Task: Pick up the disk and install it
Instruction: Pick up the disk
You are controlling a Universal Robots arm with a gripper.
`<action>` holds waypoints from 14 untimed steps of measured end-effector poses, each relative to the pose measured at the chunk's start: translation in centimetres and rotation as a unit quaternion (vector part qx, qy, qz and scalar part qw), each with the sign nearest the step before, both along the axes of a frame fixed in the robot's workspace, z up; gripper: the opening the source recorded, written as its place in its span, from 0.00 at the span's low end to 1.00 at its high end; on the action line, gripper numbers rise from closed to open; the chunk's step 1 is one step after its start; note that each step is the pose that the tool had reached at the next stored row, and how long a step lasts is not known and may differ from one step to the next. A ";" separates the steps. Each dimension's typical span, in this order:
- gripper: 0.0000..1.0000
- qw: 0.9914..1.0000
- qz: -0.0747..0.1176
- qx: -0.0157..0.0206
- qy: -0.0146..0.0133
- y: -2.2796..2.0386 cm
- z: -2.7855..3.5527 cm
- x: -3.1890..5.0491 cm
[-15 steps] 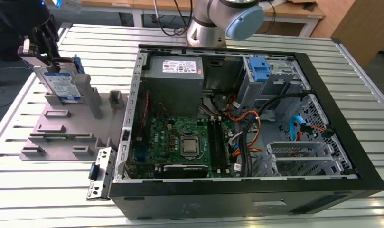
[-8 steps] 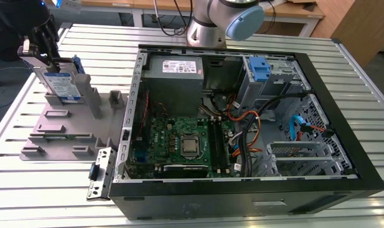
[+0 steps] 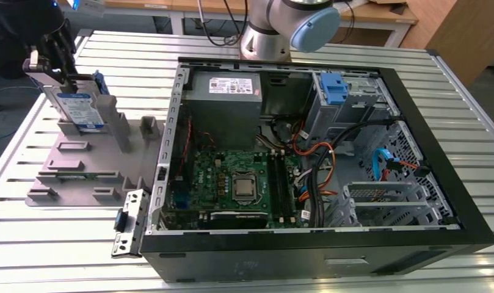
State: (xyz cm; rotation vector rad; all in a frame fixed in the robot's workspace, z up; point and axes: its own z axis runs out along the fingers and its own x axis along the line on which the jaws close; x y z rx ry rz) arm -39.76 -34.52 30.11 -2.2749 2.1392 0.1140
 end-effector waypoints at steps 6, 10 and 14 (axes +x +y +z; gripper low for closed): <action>0.37 1.000 0.000 0.000 0.000 0.08 0.00 0.00; 0.37 1.000 0.000 0.000 0.000 0.10 0.00 0.00; 0.36 1.000 0.000 0.000 0.000 0.11 0.00 0.00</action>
